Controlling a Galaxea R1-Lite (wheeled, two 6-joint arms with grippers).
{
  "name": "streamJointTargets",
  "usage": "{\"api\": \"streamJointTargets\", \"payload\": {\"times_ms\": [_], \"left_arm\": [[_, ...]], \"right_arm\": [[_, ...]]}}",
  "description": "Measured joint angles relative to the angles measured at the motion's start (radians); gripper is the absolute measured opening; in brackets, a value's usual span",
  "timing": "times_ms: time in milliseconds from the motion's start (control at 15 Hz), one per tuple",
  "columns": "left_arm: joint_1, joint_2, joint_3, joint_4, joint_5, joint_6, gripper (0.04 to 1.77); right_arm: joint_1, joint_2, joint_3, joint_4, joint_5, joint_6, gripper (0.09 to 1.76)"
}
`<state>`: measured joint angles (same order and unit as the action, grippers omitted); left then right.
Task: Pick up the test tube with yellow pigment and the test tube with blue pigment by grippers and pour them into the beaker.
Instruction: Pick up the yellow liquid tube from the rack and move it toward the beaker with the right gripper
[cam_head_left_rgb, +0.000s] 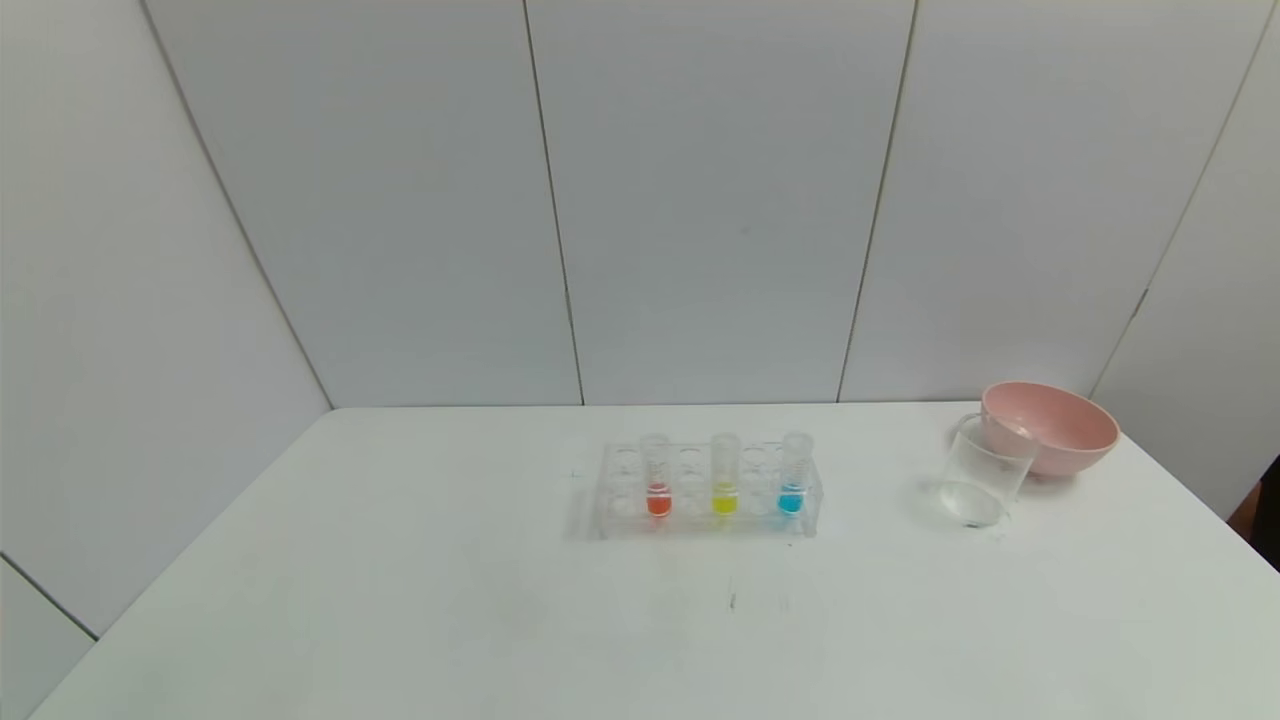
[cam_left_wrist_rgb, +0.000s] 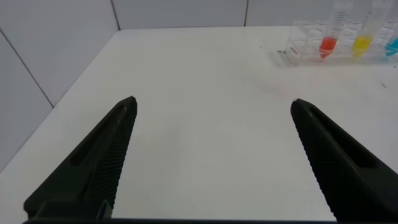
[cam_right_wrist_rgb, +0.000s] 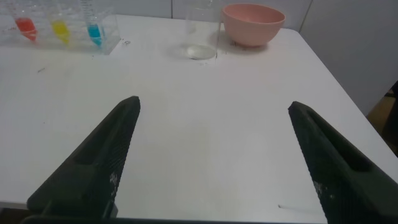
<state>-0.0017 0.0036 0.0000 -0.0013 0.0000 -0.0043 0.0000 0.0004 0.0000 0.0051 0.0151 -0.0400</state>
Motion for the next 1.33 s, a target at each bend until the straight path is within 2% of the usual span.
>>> {"api": "streamJointTargets", "payload": {"times_ms": [1333], "left_arm": [[0.0, 0.0, 0.0, 0.0, 0.0, 0.0, 1.76]], "right_arm": [[0.0, 0.0, -0.002, -0.011, -0.008, 0.01, 1.71]]}}
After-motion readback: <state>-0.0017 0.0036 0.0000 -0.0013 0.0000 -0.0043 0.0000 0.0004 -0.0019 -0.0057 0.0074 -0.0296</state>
